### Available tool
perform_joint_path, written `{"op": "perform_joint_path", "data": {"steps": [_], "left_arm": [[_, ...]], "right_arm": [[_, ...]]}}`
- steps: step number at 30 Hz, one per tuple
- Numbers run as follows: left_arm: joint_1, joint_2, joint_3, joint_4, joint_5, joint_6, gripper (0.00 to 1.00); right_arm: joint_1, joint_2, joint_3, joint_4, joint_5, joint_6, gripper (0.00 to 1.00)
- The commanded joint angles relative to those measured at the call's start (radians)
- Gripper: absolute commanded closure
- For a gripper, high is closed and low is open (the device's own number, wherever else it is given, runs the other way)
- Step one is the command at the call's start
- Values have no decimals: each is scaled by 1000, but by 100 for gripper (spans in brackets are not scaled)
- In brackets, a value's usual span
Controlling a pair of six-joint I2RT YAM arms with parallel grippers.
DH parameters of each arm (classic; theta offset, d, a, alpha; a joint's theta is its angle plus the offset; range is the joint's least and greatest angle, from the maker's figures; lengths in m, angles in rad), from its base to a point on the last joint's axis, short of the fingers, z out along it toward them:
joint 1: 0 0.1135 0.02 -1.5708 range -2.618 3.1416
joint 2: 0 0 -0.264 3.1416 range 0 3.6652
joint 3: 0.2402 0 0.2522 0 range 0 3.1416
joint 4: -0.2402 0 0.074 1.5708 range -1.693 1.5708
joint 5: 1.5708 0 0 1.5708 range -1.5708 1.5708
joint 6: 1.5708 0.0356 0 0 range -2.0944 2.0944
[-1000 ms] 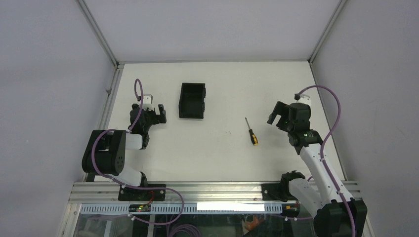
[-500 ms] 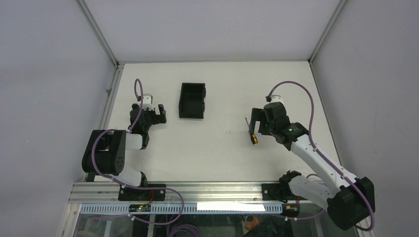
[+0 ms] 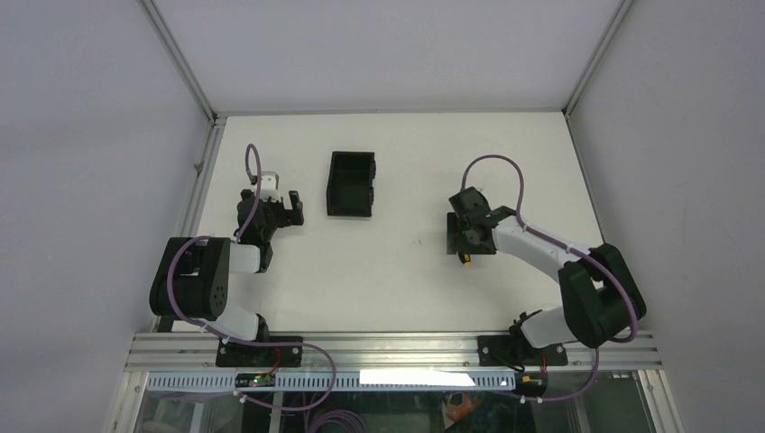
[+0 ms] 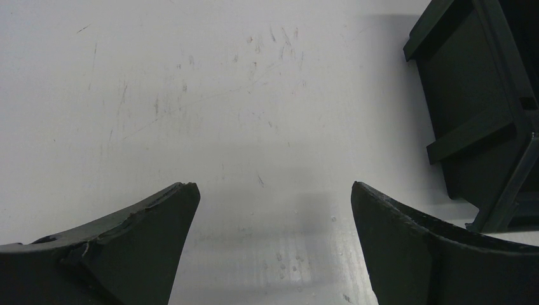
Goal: Put the screwdriver in the bin
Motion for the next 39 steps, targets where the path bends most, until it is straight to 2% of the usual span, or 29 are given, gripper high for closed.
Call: {"op": "perform_joint_path", "data": {"steps": [1,3,4,8,15,21,30,34,39], "left_arm": [[-8,-24,14,30,14,-17,1],[-6,-24,14,30,13,-18,1],[-7,-25,14,30,14,-18,1],[-7,-24,14,30,14,-18,1],[-6,-24,13,30,14,-18,1],[-6,-24,14,30,13,-18,1],[-7,-24,14,30,14,-18,1],[-7,-24,13,30,14,-18,1],[-7,-25,13,30,15,-18,1]], "right_arm": [[3,65,52,46,-36,40,45],[4,79,50,40,-34,60,70],[4,80,46,40,-35,62,79],[4,70,42,40,-39,63,100],[3,0,157,-69,35,123,100],[34,49,336,-110,-36,116,100],[200,322,727,-185,-17,74,100],[285,488,963,-219,-15,-2,100],[330,662,1207,-264,27,-70,100]]}}
